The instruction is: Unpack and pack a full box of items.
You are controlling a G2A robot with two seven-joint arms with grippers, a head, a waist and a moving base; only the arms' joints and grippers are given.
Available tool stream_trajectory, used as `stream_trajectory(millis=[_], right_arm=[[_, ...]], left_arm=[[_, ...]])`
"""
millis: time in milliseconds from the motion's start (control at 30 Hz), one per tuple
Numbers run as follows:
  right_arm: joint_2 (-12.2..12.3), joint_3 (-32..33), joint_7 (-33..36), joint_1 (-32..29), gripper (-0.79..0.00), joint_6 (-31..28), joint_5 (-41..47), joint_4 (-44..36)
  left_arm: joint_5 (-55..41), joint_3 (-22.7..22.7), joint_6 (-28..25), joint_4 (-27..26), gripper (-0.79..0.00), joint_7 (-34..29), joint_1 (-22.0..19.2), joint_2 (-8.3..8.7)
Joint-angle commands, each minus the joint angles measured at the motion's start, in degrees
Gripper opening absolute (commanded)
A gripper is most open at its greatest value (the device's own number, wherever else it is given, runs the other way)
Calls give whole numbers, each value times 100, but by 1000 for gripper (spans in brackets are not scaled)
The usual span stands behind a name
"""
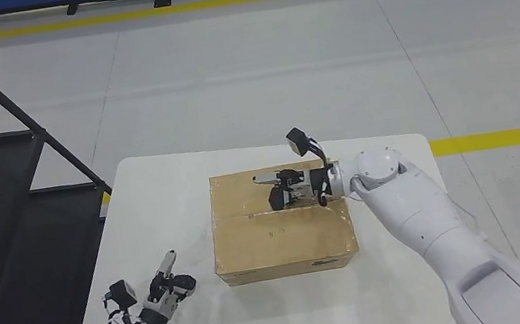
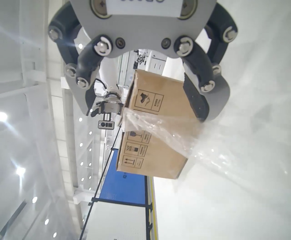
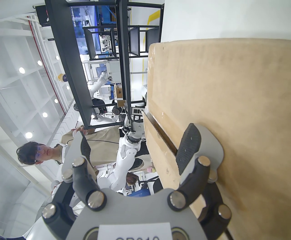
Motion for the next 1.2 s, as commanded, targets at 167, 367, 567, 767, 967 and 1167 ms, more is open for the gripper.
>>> stream_trajectory(millis=[167,367,567,767,967,1167], right_arm=[[30,65,-11,-45,0,45,-50,-98],[78,221,-62,-129,0,-266,62,-223],[223,437,30,-303,0,-575,60,-626],[437,760,86,-706,0,-751,36,-1420],[778,1359,405,-1391,0,-458,24,-2658],[1065,1884,301,-2181,0,188,-405,-3984]], left_arm=[[-113,194,79,204,0,111,-198,-19],[25,408,-27,256,0,462,-223,-50],[-230,474,-45,388,0,817,-290,-87],[-575,638,-166,768,0,1178,-605,-155],[-895,667,-473,954,0,1440,-735,-205],[-960,582,-845,724,0,1646,-571,-222]])
